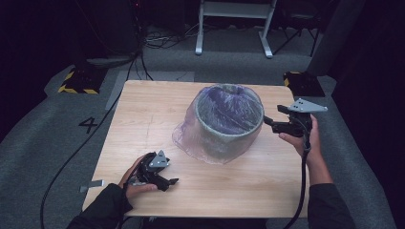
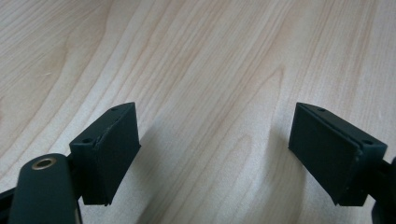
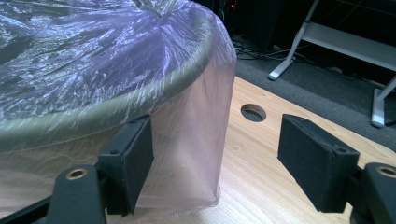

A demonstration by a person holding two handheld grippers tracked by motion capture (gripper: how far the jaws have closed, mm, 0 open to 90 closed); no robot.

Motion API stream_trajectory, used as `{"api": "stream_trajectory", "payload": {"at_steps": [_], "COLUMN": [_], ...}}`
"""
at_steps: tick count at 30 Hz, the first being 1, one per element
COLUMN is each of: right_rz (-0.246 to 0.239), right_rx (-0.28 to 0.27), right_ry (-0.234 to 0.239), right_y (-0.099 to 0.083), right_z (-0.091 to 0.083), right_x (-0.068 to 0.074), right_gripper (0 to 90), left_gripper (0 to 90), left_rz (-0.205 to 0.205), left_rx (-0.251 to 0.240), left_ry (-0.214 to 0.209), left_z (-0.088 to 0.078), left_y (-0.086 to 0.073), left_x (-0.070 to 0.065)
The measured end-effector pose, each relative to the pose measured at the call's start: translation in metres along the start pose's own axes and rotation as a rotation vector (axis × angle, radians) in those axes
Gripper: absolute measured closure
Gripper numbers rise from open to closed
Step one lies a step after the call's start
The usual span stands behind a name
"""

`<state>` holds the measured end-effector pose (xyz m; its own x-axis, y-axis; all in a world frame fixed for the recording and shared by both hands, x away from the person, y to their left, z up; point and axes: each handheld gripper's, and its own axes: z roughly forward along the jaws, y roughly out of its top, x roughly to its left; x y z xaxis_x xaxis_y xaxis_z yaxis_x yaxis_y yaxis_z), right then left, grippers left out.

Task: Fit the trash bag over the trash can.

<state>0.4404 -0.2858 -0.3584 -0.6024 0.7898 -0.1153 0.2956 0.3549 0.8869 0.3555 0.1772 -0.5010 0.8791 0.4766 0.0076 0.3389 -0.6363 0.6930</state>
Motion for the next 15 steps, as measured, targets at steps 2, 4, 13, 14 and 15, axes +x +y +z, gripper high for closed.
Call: {"api": "stream_trajectory", "payload": {"at_steps": [2,4,13,14,15], "right_rz": [-0.002,0.002,-0.012,-0.015,-0.02], "right_rx": [-0.001,-0.005,-0.036,-0.039,-0.043], "right_ry": [0.001,0.001,0.007,0.008,0.012], "right_y": [0.001,0.001,0.013,0.014,0.016], "right_z": [-0.001,-0.003,-0.013,-0.014,-0.015], "right_x": [-0.001,-0.002,0.002,0.003,0.004], "right_gripper": [27.1,27.1,27.0,27.0,27.0], "left_gripper": [15.5,15.4,14.7,14.8,14.8], "left_rz": [-0.012,-0.015,-0.024,-0.024,-0.024], "left_rx": [-0.004,-0.013,-0.027,-0.027,-0.027], "left_ry": [-0.002,-0.002,0.003,0.003,0.004], "left_z": [0.0,0.0,0.0,0.0,0.0], "left_y": [-0.001,-0.003,-0.004,-0.004,-0.004], "left_x": [0.0,0.001,0.0,0.0,0.0]}}
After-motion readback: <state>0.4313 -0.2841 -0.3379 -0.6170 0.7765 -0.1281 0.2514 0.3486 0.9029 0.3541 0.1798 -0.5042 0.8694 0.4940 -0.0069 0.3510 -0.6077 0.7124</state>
